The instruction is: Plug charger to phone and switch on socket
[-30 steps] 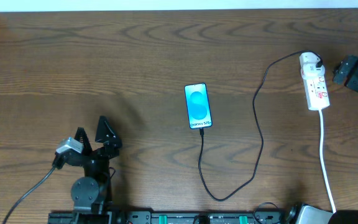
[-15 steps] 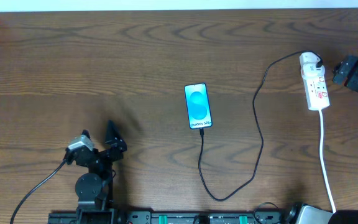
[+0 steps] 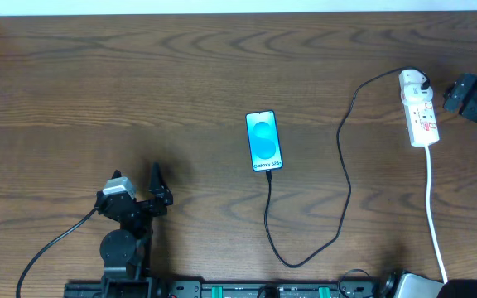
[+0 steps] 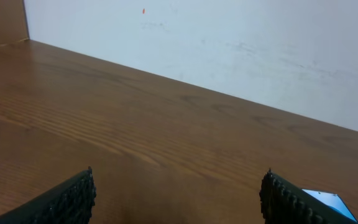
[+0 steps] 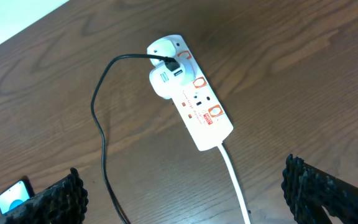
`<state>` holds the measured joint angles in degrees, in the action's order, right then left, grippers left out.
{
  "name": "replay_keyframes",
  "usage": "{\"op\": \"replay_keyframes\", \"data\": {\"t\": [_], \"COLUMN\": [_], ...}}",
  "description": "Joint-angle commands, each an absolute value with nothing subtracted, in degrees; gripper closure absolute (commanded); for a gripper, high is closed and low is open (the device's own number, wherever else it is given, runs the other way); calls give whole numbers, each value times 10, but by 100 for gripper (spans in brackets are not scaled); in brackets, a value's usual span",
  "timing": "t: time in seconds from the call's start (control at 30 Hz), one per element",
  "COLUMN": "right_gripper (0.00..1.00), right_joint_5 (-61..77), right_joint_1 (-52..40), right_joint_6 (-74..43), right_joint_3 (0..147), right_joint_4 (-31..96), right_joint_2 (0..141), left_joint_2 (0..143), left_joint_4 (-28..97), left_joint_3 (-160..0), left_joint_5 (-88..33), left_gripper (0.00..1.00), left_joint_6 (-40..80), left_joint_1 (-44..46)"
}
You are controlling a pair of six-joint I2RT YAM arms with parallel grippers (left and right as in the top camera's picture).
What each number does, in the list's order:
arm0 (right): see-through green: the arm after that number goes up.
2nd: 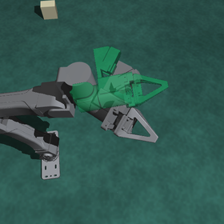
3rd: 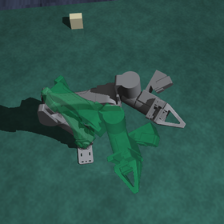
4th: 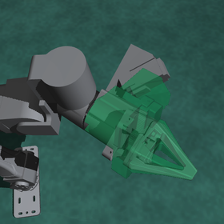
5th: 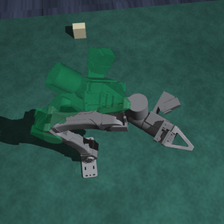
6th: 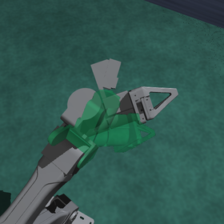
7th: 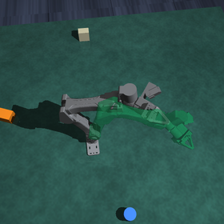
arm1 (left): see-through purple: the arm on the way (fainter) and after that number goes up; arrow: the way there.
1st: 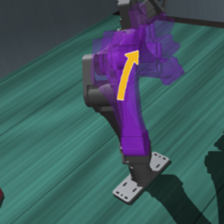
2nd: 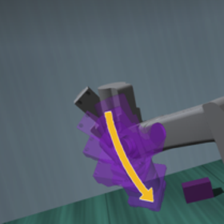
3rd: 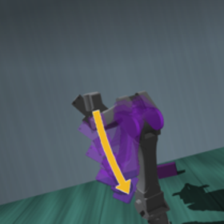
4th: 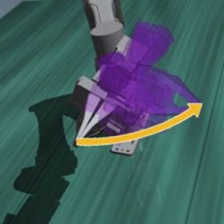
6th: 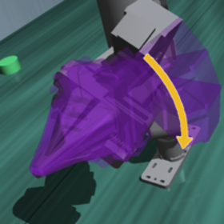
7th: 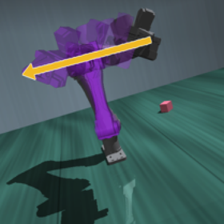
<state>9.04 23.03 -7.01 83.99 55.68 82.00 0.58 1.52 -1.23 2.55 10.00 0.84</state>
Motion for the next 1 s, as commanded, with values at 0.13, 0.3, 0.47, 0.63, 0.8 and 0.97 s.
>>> {"op": "replay_keyframes", "data": {"t": [0.13,0.3,0.47,0.63,0.8,0.97], "right_gripper": [1,1,1,1,1,1], "right_joint_5": [87,87,87,87,87,87], "right_joint_1": [232,232,232,232,232,232], "right_joint_6": [-72,-72,-72,-72,-72,-72], "right_joint_3": [846,846,846,846,846,846], "right_joint_4": [558,558,558,558,558,558], "right_joint_2": [818,818,818,818,818,818], "left_joint_2": [2,2,2,2,2,2], "left_joint_4": [41,41,41,41,41,41], "left_joint_3": [-2,-2,-2,-2,-2,-2], "left_joint_5": [21,21,21,21,21,21], "left_gripper": [16,16,16,16,16,16], "left_joint_6": [86,86,86,86,86,86], "left_joint_1": [6,6,6,6,6,6]}}
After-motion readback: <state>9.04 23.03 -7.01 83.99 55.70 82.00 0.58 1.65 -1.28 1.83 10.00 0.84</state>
